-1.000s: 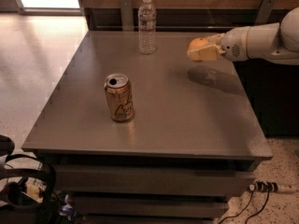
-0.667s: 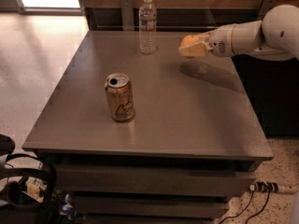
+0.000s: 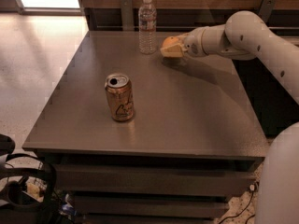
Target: Move orange near water bottle
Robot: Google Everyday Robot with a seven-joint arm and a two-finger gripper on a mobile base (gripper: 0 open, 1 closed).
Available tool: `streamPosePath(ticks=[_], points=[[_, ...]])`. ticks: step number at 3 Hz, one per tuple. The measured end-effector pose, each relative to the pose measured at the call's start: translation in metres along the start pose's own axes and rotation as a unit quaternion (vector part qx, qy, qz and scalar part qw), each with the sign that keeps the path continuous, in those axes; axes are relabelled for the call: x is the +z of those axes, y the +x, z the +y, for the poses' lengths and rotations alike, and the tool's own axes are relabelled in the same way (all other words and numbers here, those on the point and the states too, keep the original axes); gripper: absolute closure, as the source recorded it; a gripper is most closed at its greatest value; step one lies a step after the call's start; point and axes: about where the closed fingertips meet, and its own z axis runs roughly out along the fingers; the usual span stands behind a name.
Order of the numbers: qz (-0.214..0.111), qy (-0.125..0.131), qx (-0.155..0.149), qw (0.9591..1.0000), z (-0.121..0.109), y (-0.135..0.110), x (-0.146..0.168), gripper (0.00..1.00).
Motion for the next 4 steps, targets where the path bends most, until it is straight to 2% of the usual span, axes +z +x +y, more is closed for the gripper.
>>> streamPosePath(ticks=[1,2,3,4], points=[[-0.003,0.020,-0.027,0.9994,0.0058,0.0075,0.0161,1.00],[-0.004,0.022,-0.028,0.9994,0.0057,0.0078,0.0181,1.00],[-0.004,0.020,-0.028,0.9994,0.0075,0.0079,0.0206,0.84],[-0.003,0.018,-0.028,0.9995,0.0094,0.0080,0.0231,0.61]])
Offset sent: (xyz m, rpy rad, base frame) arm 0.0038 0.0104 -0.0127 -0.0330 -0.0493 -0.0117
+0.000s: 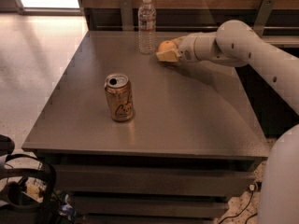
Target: Move orange near water bottle
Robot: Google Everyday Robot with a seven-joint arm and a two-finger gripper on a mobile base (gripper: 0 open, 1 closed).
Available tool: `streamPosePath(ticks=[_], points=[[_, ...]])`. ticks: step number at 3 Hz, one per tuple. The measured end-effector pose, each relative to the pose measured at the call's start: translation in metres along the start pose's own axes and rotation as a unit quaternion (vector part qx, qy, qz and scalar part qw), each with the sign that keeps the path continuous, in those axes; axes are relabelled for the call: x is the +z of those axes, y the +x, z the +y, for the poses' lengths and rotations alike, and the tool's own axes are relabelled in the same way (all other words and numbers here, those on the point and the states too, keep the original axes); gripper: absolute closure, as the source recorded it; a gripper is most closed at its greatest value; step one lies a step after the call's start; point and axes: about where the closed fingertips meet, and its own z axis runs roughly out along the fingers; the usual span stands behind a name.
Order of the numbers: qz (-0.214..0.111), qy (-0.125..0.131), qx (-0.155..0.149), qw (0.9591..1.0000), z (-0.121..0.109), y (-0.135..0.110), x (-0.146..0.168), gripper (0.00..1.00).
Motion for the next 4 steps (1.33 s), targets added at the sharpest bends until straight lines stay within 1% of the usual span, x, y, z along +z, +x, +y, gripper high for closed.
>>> streamPosePath(ticks=[2,3,4], points=[[0.000,-0.004,0.000,1.0000,0.0040,0.0000,0.0050,0.14],[0.000,-0.007,0.000,1.0000,0.0060,0.0000,0.0074,0.00],[0.000,-0.007,0.000,1.0000,0.0060,0.0000,0.0074,0.00]])
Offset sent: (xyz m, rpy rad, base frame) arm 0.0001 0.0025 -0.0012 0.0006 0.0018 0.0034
